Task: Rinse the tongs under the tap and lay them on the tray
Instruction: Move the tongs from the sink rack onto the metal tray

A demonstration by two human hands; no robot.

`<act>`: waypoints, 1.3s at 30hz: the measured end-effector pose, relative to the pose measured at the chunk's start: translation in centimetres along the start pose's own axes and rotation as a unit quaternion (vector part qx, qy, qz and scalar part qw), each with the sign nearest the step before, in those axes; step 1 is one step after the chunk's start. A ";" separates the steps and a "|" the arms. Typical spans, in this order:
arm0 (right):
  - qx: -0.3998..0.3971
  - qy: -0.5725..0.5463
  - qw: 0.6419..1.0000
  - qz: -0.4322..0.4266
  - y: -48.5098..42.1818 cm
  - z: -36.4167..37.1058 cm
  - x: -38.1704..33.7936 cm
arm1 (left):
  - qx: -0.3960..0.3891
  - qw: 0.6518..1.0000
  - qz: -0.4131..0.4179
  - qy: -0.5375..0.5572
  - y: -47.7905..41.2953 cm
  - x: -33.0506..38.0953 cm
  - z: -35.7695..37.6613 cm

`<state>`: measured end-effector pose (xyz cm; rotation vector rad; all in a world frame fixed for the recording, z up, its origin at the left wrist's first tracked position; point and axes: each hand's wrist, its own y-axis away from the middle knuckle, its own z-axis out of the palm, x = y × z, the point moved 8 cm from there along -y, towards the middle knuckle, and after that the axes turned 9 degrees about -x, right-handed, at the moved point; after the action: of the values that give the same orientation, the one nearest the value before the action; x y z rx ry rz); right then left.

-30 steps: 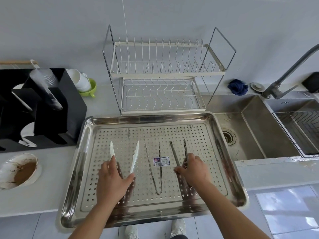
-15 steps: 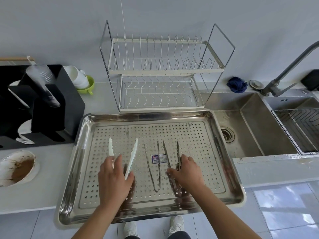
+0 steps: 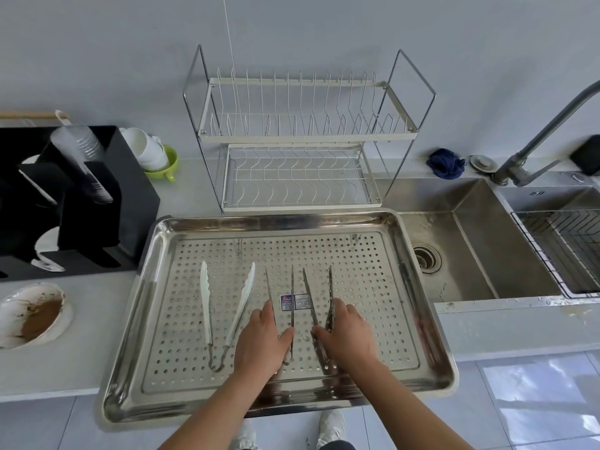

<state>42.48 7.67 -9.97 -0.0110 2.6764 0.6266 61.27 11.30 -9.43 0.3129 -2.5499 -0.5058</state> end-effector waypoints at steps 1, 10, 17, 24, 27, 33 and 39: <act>-0.001 0.002 1.000 0.000 0.0 0.1 0.0 | 0.000 1.000 0.003 0.005 0.0 -0.2 0.0; -0.008 0.006 1.000 0.002 -0.2 0.7 -0.5 | 0.021 0.999 0.020 0.029 0.2 -1.1 -0.7; 0.005 -0.010 1.000 0.003 -0.3 0.7 -0.3 | 0.027 0.998 0.040 0.037 0.2 -1.0 -0.9; 0.007 -0.013 1.000 0.004 -0.3 0.7 -0.3 | 0.018 0.998 0.039 0.041 0.2 -1.1 -0.7; 0.008 -0.018 1.000 0.005 -0.3 0.6 -0.3 | 0.015 0.998 0.034 0.045 0.1 -1.1 -0.7; 0.003 -0.022 1.000 0.006 -0.3 0.5 -0.2 | 0.008 0.998 0.028 0.050 0.2 -1.1 -0.7; 0.019 -0.030 0.999 0.007 0.2 -0.3 0.4 | 0.004 0.997 0.035 0.071 0.4 -0.9 -1.1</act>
<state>41.95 7.81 -9.82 0.0358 2.6323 0.5714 62.57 11.61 -8.79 0.2520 -2.4170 -0.4326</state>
